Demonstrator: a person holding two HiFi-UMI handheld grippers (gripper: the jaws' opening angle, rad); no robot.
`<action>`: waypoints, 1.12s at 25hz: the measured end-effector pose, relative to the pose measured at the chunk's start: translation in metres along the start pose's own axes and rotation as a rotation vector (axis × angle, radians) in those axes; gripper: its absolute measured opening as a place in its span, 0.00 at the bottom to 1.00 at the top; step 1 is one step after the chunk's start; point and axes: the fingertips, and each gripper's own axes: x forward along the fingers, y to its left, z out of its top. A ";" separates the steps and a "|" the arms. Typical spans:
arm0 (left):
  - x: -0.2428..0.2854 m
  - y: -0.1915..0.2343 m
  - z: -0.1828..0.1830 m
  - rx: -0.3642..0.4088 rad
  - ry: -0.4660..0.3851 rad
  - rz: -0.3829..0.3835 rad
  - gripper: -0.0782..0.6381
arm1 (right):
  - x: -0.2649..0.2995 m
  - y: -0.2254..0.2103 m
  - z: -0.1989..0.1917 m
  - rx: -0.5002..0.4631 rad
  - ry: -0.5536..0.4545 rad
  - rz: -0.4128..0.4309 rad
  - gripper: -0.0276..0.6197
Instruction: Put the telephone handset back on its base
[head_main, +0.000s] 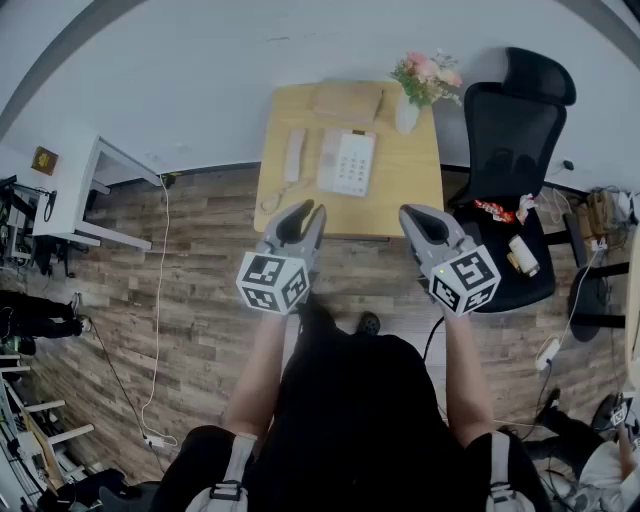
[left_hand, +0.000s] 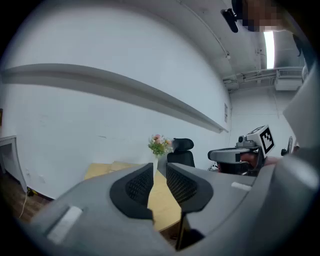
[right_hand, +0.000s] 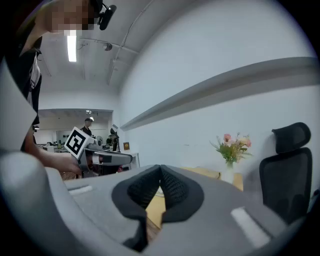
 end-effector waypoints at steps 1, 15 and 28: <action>0.001 -0.002 0.000 0.001 0.002 -0.003 0.23 | -0.001 0.000 0.000 0.000 0.000 -0.002 0.05; 0.003 -0.014 -0.007 -0.001 0.027 0.019 0.23 | -0.013 -0.016 -0.003 0.026 -0.016 -0.031 0.05; 0.012 0.013 -0.024 -0.037 0.061 0.020 0.23 | 0.014 -0.036 -0.032 0.056 0.072 -0.152 0.05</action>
